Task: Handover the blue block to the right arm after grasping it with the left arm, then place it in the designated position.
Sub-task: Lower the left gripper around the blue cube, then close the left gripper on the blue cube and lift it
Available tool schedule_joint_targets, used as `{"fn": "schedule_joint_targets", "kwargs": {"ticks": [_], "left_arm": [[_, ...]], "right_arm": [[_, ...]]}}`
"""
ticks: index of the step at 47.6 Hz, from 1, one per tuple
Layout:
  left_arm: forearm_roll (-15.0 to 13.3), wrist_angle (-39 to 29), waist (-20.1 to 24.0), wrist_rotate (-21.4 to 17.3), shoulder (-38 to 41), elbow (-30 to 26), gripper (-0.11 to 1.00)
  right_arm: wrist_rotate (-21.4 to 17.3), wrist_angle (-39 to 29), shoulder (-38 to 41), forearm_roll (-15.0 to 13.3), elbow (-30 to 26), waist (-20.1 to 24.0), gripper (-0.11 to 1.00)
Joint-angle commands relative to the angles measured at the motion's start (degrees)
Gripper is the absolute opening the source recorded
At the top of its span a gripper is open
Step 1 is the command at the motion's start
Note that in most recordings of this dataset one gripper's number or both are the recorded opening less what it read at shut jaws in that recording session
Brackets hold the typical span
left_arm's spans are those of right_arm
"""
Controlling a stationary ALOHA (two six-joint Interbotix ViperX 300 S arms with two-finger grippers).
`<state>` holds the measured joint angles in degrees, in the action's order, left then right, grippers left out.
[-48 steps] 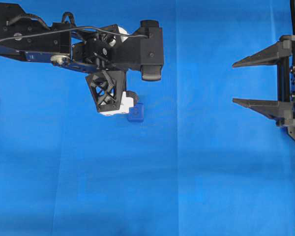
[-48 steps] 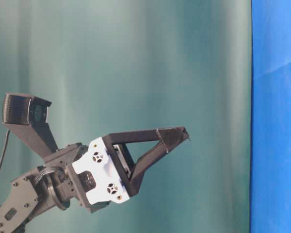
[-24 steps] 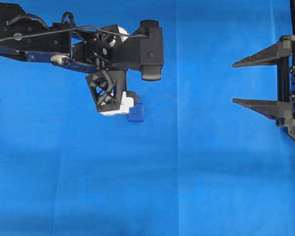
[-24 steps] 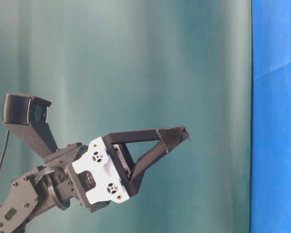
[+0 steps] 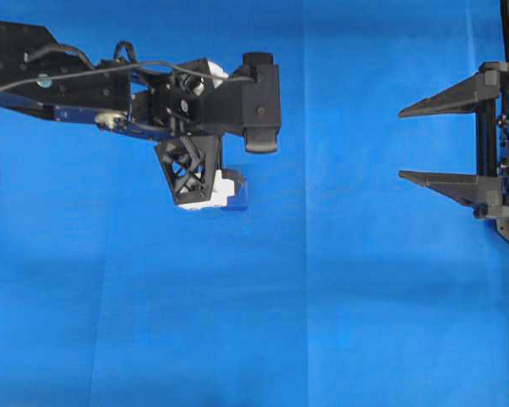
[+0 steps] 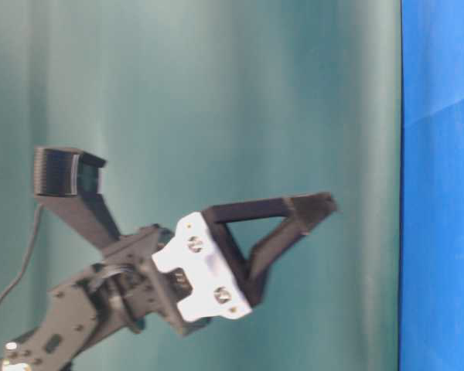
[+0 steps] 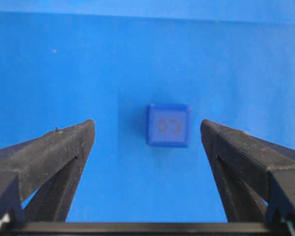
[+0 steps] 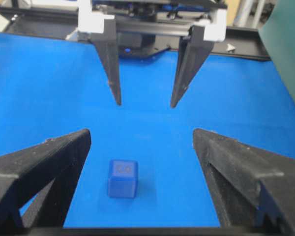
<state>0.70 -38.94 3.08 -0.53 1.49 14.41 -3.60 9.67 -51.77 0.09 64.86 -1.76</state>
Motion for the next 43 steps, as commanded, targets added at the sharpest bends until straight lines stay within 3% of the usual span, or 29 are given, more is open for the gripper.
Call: {"fn": "schedule_joint_targets", "kwargs": {"ticks": [1, 31, 43], "left_arm": [[0.1, 2.3, -0.2, 0.2, 0.0, 0.6, 0.92], [-0.1, 20.5, -0.9, 1.8, 6.2, 10.5, 0.92], [-0.1, 24.1, -1.2, 3.2, 9.6, 11.5, 0.92]], "right_arm": [[0.1, 0.3, 0.4, -0.1, -1.2, 0.0, 0.97], [0.0, 0.4, 1.6, 0.1, -1.1, 0.0, 0.97], [0.0, 0.5, 1.7, 0.1, -1.1, 0.0, 0.97]]}}
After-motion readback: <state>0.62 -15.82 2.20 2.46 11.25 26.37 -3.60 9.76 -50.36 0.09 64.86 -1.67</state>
